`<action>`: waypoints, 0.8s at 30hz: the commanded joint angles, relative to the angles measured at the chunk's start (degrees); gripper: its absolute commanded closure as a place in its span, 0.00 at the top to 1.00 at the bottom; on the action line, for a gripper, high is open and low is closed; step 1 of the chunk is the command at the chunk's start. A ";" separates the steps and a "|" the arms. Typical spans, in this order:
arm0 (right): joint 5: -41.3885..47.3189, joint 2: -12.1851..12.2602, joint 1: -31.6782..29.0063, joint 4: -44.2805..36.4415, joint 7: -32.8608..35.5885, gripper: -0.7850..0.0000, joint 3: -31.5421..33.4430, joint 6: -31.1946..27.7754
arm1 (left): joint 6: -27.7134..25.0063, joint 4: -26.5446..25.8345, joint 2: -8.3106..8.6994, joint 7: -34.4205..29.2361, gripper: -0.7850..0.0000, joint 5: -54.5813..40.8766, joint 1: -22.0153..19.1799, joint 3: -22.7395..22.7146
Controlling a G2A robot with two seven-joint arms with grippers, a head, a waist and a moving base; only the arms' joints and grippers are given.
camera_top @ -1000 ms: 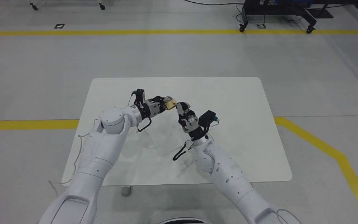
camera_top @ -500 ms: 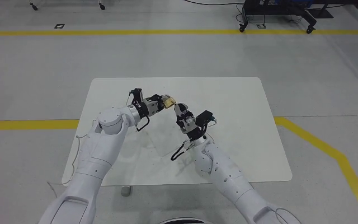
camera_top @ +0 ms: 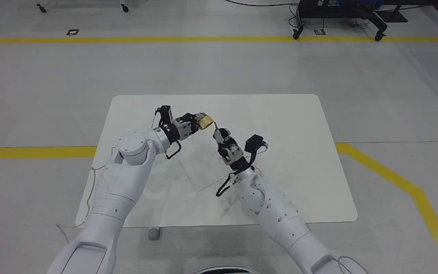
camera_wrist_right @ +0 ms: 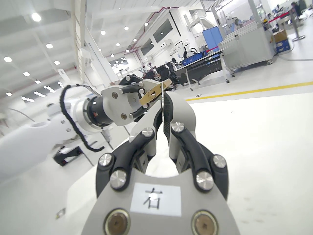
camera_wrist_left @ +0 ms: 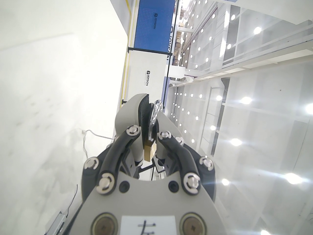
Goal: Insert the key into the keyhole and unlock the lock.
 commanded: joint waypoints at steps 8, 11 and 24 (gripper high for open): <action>56.61 3.23 0.32 -3.35 57.18 0.00 5.03 -7.05 | -9.67 -1.73 0.58 1.24 0.00 3.03 1.98 -1.42; 59.65 4.23 -0.77 -5.85 63.08 0.00 6.87 -4.98 | -9.95 -2.44 0.65 1.38 0.00 4.64 2.28 -0.86; 55.48 4.67 -1.80 -9.42 59.78 0.00 5.81 -1.93 | -11.30 -4.27 0.66 5.44 0.00 9.41 3.21 0.77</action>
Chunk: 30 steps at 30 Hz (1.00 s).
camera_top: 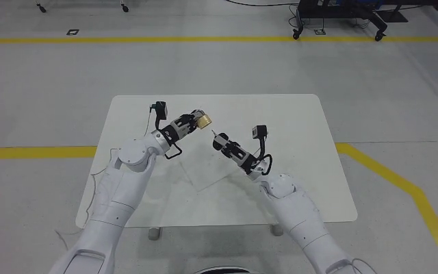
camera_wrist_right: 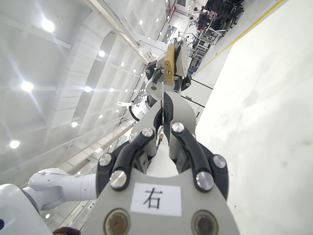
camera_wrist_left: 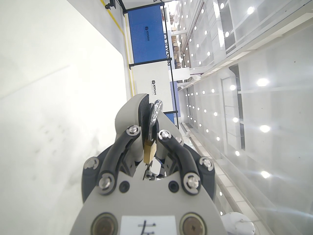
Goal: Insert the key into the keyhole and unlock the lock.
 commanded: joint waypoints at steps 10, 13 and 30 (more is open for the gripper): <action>-4.05 -0.43 0.96 0.80 -6.98 0.00 -1.80 1.25 | 0.57 -1.39 -0.03 2.15 0.00 2.15 0.54 0.94; -4.51 -0.46 1.26 1.13 -7.88 0.00 -2.01 1.83 | 0.51 -1.50 0.00 1.92 0.00 2.13 0.57 0.92; -11.99 -0.18 0.25 -0.19 -12.65 0.00 -3.02 1.97 | 2.56 -1.24 0.33 1.72 0.00 5.01 -0.21 1.07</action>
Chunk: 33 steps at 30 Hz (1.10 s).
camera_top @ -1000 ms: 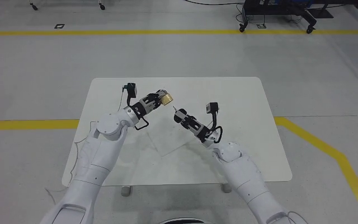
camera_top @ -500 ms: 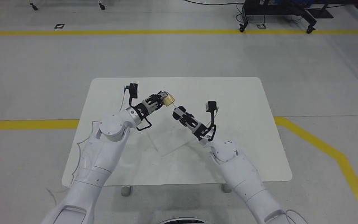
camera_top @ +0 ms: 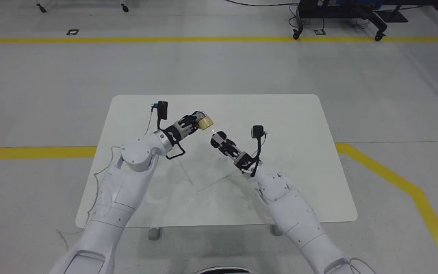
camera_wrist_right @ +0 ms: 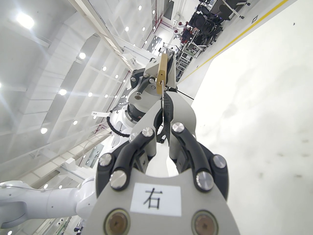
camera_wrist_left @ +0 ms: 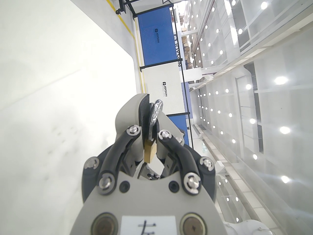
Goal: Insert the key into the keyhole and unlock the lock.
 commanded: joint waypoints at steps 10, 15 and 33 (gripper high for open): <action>-0.09 0.27 0.31 -0.34 1.97 0.00 -0.50 1.77 | 0.01 -0.07 0.19 -1.57 0.00 1.80 -0.22 0.68; -0.02 0.33 0.42 -0.25 1.91 0.00 -0.65 2.27 | -0.41 0.08 0.22 -1.93 0.00 1.61 -0.27 0.75; 0.78 1.27 0.26 -0.92 6.85 0.00 -0.16 2.37 | -4.01 1.04 0.85 -7.55 0.00 4.29 -1.16 1.27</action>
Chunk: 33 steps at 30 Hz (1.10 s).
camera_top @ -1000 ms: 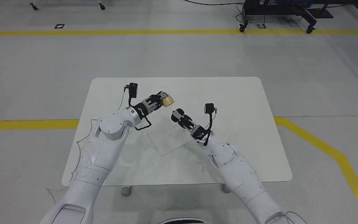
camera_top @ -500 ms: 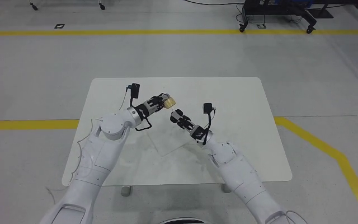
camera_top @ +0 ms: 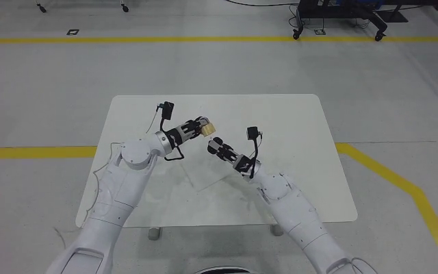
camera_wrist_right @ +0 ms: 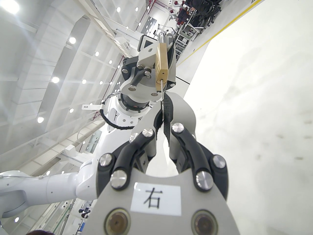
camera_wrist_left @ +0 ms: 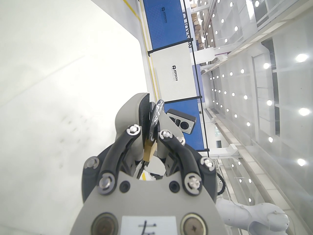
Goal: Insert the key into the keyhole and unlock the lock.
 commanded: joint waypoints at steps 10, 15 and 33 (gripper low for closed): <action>-1.07 0.80 -0.40 -0.60 2.79 0.00 0.42 -0.65 | -0.95 1.29 0.53 -5.36 0.00 0.71 -1.18 0.17; -1.96 1.21 -1.11 -1.28 3.01 0.00 0.75 -1.36 | -0.40 1.83 0.70 -6.14 0.00 1.38 -1.61 0.38; -4.09 2.02 -1.30 -2.16 3.40 0.00 0.25 -0.49 | 0.08 1.85 1.17 -9.30 0.00 3.10 -2.40 1.94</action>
